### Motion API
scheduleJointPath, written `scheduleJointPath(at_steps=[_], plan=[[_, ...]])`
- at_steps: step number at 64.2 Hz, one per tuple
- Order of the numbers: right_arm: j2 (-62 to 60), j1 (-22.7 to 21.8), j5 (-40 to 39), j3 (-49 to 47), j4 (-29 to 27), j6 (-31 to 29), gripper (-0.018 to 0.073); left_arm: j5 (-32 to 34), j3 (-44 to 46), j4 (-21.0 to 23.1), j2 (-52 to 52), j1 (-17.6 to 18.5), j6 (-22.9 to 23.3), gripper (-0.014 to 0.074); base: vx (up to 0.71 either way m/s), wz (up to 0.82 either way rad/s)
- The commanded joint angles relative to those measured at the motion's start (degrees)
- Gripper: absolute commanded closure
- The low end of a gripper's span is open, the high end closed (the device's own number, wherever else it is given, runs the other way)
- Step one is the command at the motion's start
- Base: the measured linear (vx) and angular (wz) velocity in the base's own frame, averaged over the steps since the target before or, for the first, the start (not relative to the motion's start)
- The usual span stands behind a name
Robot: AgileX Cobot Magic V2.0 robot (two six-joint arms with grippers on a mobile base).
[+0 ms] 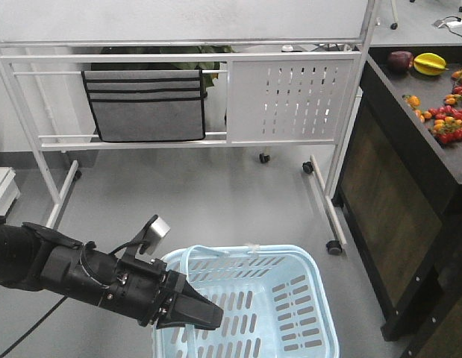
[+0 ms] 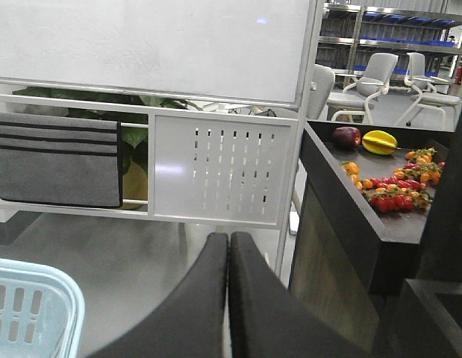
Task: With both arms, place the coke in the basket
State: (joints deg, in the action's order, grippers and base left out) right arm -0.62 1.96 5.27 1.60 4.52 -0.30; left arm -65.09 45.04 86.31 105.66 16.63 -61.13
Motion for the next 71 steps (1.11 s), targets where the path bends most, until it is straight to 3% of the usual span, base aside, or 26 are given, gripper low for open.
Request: scheduleJointPath(at_steps=[1,34,71], plan=[[-1.01,-0.15,-4.43,0.64,0.42,-0.25,0.0568,-5.59,1.08,3.6,-2.77,0.11,-0.77,0.0604,0.24,0.0],[-1.01,-0.15,-4.43,0.64,0.42,-0.25,0.0568,-5.59,1.08,3.6,-2.77,0.11,-0.77,0.0604,0.23,0.1],[-1.01,-0.15,-4.43,0.64,0.42,-0.25,0.0568,-5.59,1.08,3.6,-2.77,0.11,-0.77,0.0604,0.2,0.47]])
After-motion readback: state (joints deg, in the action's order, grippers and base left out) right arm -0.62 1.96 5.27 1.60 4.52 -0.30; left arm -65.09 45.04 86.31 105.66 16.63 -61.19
